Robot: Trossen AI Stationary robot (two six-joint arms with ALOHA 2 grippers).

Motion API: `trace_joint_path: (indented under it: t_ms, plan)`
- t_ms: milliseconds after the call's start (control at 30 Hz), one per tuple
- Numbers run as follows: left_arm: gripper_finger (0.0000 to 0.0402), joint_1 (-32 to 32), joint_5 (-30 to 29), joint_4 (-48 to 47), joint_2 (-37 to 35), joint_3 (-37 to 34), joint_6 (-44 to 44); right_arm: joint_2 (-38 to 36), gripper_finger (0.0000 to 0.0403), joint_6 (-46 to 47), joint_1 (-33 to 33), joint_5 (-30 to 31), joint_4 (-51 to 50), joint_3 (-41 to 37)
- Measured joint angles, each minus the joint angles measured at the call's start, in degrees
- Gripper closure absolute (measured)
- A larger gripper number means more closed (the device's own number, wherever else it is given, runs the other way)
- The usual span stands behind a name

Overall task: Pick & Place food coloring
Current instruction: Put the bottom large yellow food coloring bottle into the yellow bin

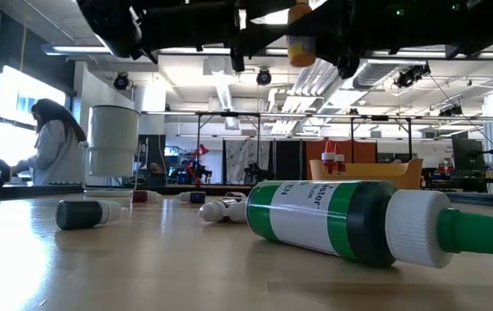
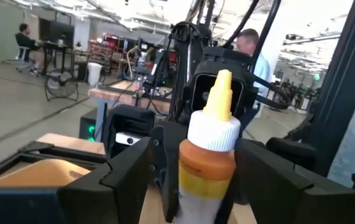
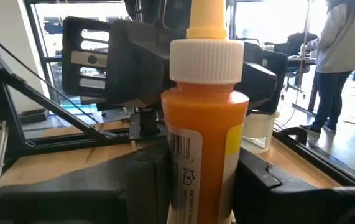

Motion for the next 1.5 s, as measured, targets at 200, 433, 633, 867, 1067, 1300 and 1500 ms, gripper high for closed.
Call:
trace_joint_path:
  t_ms: [200,433,633,867,1067,1300,1500]
  plan:
    - [0.0179,0.09,5.38,1.15,0.13,0.31,-0.18,0.00,0.0289,1.35,0.07,-0.80,-1.83,0.02]
    - [0.0179,0.07,5.12,-2.02,0.13,2.99,0.14,0.00,0.0289,1.52,0.07,-0.76,-1.60,0.09]
    - [0.0179,0.07,5.44,-10.15,1.28,6.86,0.68,0.00,0.0289,1.37,0.04,-0.75,-1.56,0.09]
    - [0.0179,-0.37,5.47,-10.77,5.15,10.55,3.17,0.00,0.0289,1.35,0.02,-0.69,-1.64,0.09]
    - [0.0211,-0.81,5.17,-10.51,5.99,11.69,6.48,0.00,0.0289,0.84,0.02,-0.53,-1.62,0.09]
    - [0.0260,-0.63,6.78,-10.49,5.99,11.69,7.37,0.00,0.0289,0.72,0.02,2.17,-1.75,0.09]
    - [0.0254,-0.68,6.61,-10.53,5.97,11.69,7.90,0.00,0.0289,0.82,0.09,2.07,-1.92,0.09]
